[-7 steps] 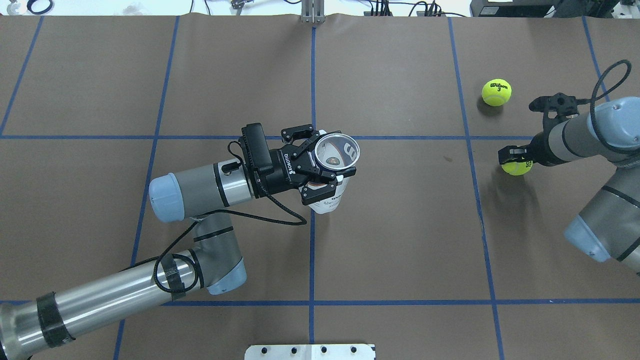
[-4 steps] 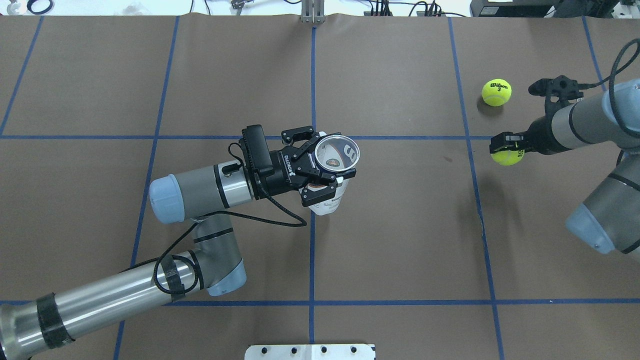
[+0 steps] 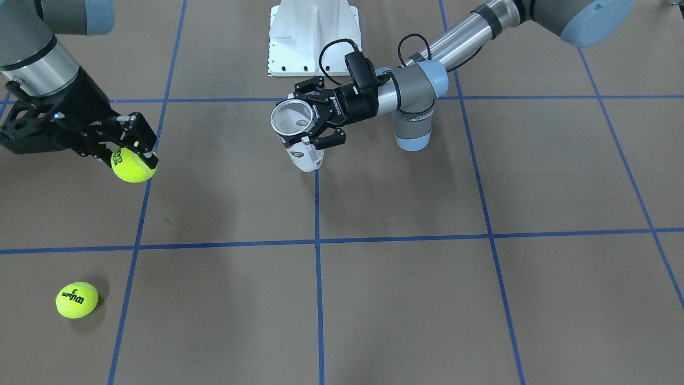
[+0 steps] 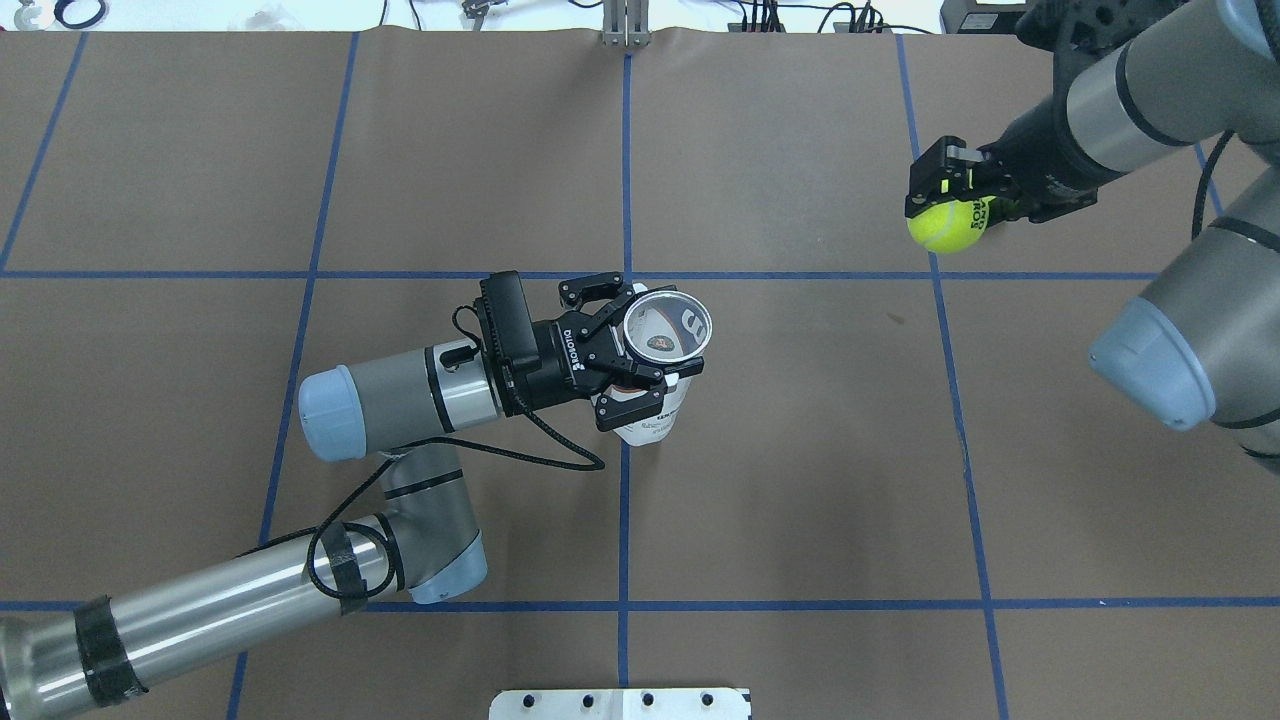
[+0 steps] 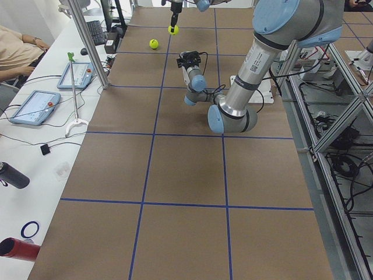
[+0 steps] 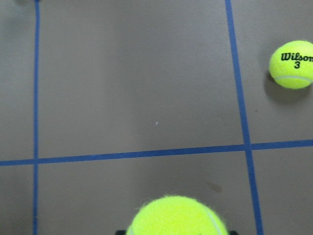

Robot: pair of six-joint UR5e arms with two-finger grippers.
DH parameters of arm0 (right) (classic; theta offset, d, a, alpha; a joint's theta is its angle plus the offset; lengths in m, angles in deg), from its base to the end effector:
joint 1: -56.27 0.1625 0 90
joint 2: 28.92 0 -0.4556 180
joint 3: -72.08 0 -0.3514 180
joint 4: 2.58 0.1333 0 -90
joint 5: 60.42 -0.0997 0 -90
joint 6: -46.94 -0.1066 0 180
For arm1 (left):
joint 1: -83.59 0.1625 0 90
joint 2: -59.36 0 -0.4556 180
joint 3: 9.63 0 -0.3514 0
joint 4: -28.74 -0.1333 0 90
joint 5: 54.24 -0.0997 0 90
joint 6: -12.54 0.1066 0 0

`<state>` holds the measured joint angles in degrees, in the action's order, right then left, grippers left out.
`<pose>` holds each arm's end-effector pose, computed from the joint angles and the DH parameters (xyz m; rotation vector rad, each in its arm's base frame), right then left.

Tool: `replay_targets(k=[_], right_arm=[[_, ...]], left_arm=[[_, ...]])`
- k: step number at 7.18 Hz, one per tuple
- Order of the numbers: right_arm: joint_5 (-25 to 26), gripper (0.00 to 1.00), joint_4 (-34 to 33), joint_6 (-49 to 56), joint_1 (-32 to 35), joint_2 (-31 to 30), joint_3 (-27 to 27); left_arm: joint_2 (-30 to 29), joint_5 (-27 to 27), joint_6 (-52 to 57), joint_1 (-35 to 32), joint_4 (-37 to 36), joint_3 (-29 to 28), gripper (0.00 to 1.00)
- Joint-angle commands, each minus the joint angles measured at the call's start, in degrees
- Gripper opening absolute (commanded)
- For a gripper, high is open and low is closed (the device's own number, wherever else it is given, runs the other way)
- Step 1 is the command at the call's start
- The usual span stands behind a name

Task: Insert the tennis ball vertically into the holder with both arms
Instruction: 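Lift the yellow ball with the right gripper and carry it toward the can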

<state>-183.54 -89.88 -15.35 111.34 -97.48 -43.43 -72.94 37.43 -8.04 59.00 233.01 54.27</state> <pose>-0.2471 -0.4849 0.3116 0.1504 -0.9879 0.1869 0.5464 -0.3932 0.2564 1.6834 1.5908 0.4386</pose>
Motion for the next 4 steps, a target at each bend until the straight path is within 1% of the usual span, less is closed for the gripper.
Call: replay_targets(k=[1,2,4], right_arm=[[-3.16,0.0,-4.11,-1.7,1.08,3.26,-2.95],[-4.66,0.0,-4.11,-1.7,1.97,3.7,-3.22],[-5.38,0.0,-5.33,-3.0,2.06,6.24,-3.22]], left_arm=[[-0.15,0.09,0.45,0.24,1.56,-0.97,0.59],[-0.41,0.09,0.45,0.42,2.52,-0.97,0.6],[-0.41,0.09,2.11,0.42,2.97,-1.67,0.6]])
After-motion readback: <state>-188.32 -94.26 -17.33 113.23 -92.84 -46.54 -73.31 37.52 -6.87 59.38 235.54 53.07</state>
